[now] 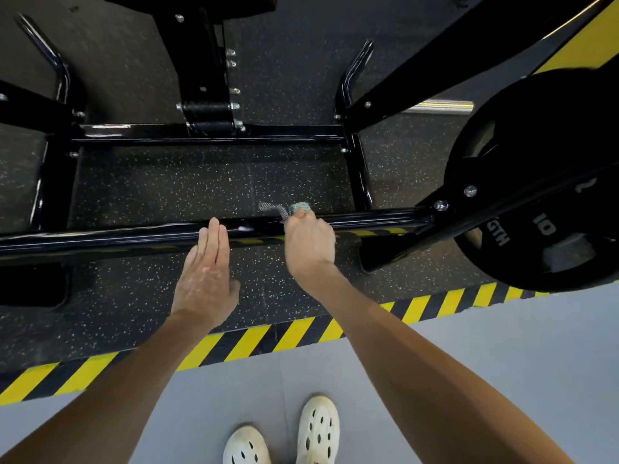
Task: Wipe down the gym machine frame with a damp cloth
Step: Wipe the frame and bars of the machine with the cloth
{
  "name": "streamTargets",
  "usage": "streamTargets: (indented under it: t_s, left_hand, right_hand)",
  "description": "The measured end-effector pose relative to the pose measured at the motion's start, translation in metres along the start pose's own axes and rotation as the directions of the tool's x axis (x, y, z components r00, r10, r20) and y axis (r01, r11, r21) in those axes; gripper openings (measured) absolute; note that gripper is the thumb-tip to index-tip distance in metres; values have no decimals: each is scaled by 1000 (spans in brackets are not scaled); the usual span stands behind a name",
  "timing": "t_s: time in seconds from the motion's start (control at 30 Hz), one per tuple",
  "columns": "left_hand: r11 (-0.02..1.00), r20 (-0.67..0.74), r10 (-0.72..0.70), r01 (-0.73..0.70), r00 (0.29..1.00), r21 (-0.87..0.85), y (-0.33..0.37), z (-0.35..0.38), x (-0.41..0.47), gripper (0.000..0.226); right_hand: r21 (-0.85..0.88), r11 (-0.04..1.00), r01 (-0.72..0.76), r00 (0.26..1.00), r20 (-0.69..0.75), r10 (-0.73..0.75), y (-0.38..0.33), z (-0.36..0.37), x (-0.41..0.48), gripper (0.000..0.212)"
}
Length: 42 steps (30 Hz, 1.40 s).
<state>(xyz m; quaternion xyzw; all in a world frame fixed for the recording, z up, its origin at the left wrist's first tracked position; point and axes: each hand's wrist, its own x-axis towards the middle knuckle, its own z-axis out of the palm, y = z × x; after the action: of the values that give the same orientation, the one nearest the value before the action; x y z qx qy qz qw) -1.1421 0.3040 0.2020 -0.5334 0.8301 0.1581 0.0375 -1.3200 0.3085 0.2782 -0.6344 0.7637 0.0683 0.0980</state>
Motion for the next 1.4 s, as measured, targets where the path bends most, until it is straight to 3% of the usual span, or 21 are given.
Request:
streamTargets:
  t_s: [0.33,0.47,0.6,0.83,1.03,1.2,1.4]
  left_hand:
    - [999,-43,11,-10,999,39,-2,11,2,97]
    - [997,-19,18,-17,1000,75,-5,8,0,100]
    - [997,-24,51,-50,998,52,-8,5,-1,98]
    - [995,17,102,-101,995,-13,-10,0,-2,96]
    - [992,-70,126,-125,990,14,-42,-7,0,87]
    - [998,-71,34,-30,997,50,-88,-16,-10,89]
    - [999,-28,35,-34,999,24,-106,-22,-17,81]
  right_hand:
    - [23,977,212,977,-38,-211,-55,16,17,30]
    - [-13,960,279,960,-30,-280,-32,20,11,53]
    - [46,984,171,985,14,-171,-5,26,11,73]
    - [54,997,-48,999,18,47,-43,35,3,64]
    - [-94,993,75,996,-35,-78,-95,53,14,65]
    - [-98,973,209,976,-42,-214,-69,43,10,74]
    - [99,992,-76,983,-157,91,-35,59,7,74]
